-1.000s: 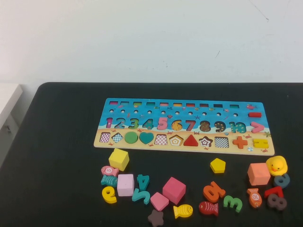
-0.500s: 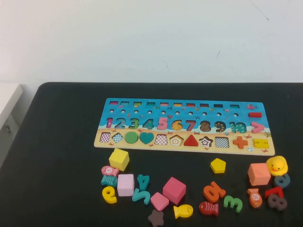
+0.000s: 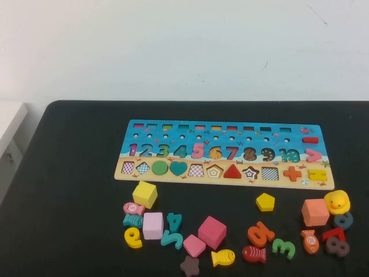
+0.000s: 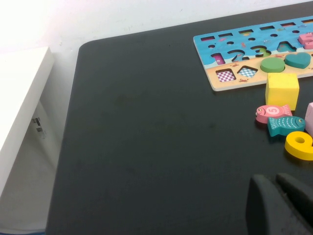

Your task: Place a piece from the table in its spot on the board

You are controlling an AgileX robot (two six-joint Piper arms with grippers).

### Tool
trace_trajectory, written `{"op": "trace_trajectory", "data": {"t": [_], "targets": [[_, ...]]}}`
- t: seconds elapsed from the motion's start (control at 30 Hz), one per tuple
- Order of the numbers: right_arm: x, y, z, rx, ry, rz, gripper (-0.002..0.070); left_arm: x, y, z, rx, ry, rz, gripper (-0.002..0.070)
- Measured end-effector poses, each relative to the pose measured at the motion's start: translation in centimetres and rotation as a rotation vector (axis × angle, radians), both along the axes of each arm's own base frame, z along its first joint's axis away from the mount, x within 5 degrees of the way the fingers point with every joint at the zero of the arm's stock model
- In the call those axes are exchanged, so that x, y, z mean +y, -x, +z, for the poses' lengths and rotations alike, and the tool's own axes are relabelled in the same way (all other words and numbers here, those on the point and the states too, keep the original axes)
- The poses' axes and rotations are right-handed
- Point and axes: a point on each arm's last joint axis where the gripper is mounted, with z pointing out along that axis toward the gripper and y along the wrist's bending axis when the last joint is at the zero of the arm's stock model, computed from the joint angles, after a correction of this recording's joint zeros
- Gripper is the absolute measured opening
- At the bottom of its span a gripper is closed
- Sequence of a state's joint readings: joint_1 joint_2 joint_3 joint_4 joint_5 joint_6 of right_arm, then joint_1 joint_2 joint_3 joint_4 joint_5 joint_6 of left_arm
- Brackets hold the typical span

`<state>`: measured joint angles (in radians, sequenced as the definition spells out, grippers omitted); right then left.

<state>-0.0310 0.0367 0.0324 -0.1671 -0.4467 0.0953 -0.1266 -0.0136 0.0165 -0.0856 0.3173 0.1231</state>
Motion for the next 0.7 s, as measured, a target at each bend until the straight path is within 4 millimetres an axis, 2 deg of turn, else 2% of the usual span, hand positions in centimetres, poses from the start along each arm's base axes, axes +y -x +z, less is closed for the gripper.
{"op": "trace_trajectory", "data": {"t": [0.07, 0.27, 0.37, 0.4, 0.5, 0.6, 0.7], "targets": [[0.1, 0.2, 0.5, -0.058, 0.012, 0.004, 0.0019, 0.0, 0.0, 0.0, 0.0, 0.0, 0.0, -0.0002], [0.1, 0.2, 0.4, -0.052, 0.018, 0.001, 0.0019, 0.0, 0.0, 0.0, 0.0, 0.0, 0.0, -0.0002], [-0.1, 0.0, 0.7, 0.039, -0.046, 0.006, 0.0019, 0.0, 0.0, 0.0, 0.0, 0.0, 0.0, -0.0002], [-0.4, 0.0, 1.9, 0.16, -0.112, -0.009, 0.0019, 0.0, 0.0, 0.0, 0.0, 0.0, 0.0, -0.0002], [-0.8, 0.3, 4.5, 0.327, -0.152, -0.055, 0.0019, 0.0, 0.0, 0.0, 0.0, 0.0, 0.0, -0.0002], [-1.1, 0.1, 7.0, 0.478, -0.138, -0.1, 0.0019, 0.0, 0.0, 0.0, 0.0, 0.0, 0.0, -0.0002], [-1.1, -1.2, 8.9, 0.651, -0.073, -0.118, 0.0019, 0.0, 0.0, 0.0, 0.0, 0.0, 0.0, -0.0002]]}}
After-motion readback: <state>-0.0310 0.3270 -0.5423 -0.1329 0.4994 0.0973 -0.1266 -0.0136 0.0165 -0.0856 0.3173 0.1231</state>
